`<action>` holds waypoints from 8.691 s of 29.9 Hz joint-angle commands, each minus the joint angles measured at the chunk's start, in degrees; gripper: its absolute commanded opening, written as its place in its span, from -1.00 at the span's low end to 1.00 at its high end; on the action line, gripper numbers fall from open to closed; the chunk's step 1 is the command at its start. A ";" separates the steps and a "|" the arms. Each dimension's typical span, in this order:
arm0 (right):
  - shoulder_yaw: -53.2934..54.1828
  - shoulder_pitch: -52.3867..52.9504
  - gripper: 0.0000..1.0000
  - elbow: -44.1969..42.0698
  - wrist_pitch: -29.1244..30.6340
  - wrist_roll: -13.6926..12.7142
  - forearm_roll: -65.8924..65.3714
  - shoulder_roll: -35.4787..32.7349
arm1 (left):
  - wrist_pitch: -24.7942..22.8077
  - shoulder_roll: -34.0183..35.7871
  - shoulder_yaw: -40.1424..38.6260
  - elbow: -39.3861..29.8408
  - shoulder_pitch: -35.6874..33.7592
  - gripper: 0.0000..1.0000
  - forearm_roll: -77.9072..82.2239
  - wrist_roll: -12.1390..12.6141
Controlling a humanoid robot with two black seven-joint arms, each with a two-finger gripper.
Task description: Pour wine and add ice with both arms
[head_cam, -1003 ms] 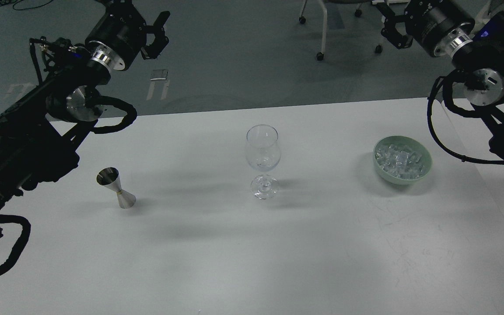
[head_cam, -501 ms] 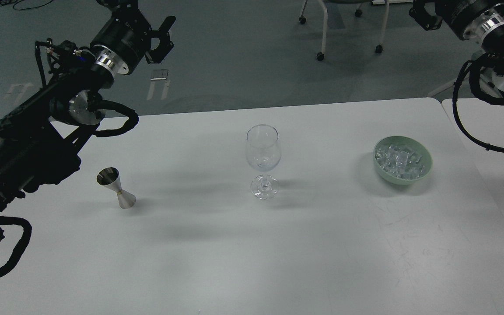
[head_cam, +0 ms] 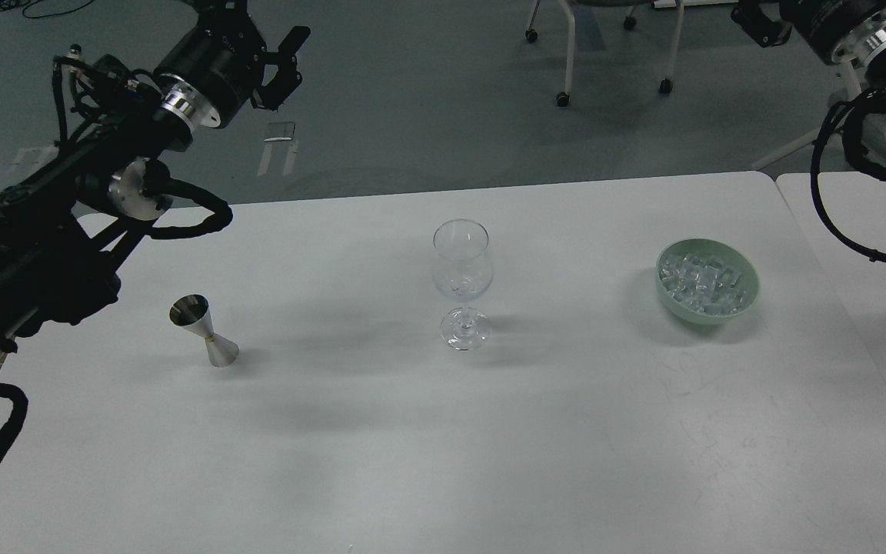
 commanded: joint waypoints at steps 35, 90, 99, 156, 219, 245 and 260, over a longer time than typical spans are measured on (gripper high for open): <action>-0.44 -2.04 1.00 -0.41 -0.46 -1.50 -0.26 -1.50 | -2.43 44.90 -5.79 -40.67 38.21 1.00 -42.94 -8.69; -0.44 -4.94 1.00 -0.41 -0.73 -3.35 -0.35 -1.59 | -11.06 18.01 -5.97 -30.74 57.39 0.98 -46.64 -8.88; -0.53 -5.03 1.00 -0.41 -0.81 -3.35 -0.35 -1.68 | -7.89 14.93 -5.97 -28.54 55.55 0.98 -47.43 -5.10; -0.44 -5.82 1.00 -0.23 -0.73 -3.26 -1.14 -1.59 | -2.97 8.60 -5.26 -19.66 46.75 -0.18 -50.60 0.09; -1.67 -6.00 1.00 -0.32 -1.69 -3.61 -1.14 -1.77 | -4.55 9.92 -0.17 -19.75 34.02 -1.00 -53.94 2.11; -1.67 -6.26 1.00 -0.23 -1.69 -3.61 -1.14 -2.38 | -2.00 9.30 10.91 -19.31 17.22 -1.00 -56.84 5.36; -1.67 -6.53 1.00 -0.06 -1.69 -3.70 -1.14 -2.38 | 1.60 5.88 10.20 -20.01 15.03 -1.00 -56.58 8.35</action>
